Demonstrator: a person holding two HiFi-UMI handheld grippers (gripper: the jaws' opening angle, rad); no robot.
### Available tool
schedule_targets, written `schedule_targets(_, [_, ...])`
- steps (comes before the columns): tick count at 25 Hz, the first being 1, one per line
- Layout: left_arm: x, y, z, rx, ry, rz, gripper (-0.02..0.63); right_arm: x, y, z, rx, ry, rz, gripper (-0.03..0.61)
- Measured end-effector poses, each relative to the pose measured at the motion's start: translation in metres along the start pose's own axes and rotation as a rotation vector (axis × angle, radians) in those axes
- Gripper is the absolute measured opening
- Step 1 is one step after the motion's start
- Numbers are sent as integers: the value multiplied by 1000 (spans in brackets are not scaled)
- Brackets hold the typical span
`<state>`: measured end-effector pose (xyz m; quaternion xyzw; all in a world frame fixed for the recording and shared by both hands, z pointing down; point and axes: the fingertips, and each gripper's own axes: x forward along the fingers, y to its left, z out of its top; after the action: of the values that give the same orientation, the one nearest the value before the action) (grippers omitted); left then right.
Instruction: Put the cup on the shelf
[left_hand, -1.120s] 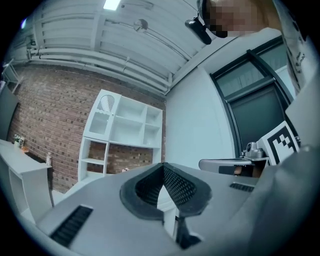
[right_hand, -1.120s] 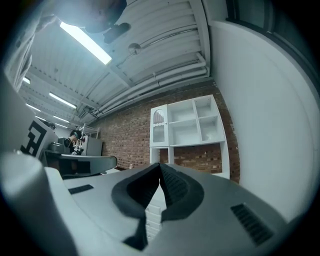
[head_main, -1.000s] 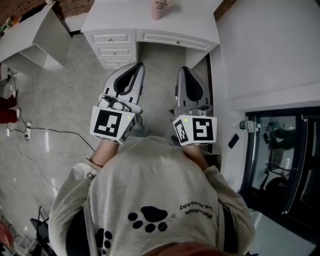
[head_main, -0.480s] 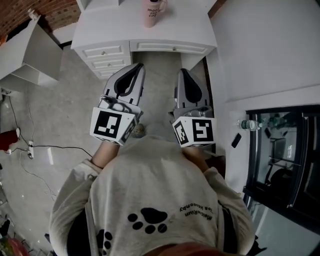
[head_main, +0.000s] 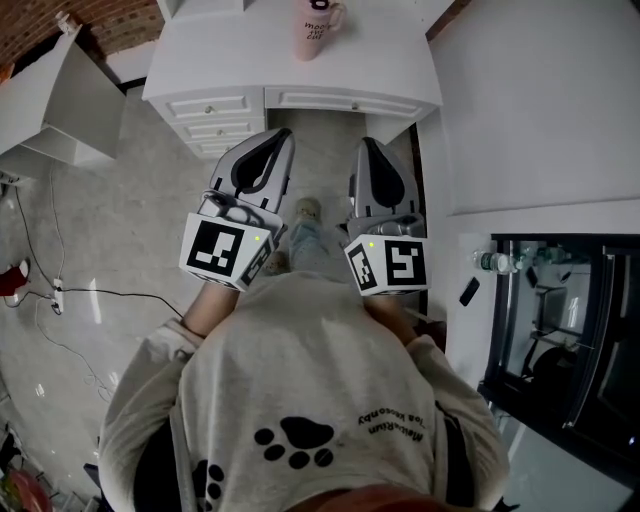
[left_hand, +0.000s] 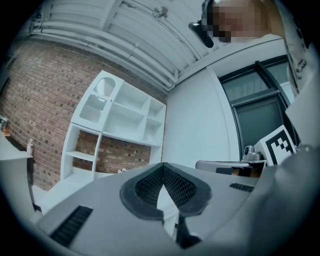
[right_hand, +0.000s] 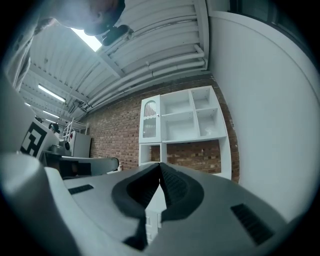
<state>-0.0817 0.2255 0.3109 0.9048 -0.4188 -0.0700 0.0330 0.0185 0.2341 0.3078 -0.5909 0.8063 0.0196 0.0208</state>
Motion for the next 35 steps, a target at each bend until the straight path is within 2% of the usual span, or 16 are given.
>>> schedule_targets(8, [53, 28, -6, -1, -10, 14, 9, 57, -31, -10, 3, 10, 36, 9])
schedule_targets(24, [183, 75, -18, 11, 8, 100, 9, 181, -111, -24, 27, 18, 172, 9])
schedule_targets(29, [206, 83, -22, 15, 1, 126, 9, 204, -123, -28, 37, 18, 219, 9])
schedule_targets(35, [217, 91, -29, 7, 15, 140, 9, 217, -131, -35, 40, 36, 235, 9])
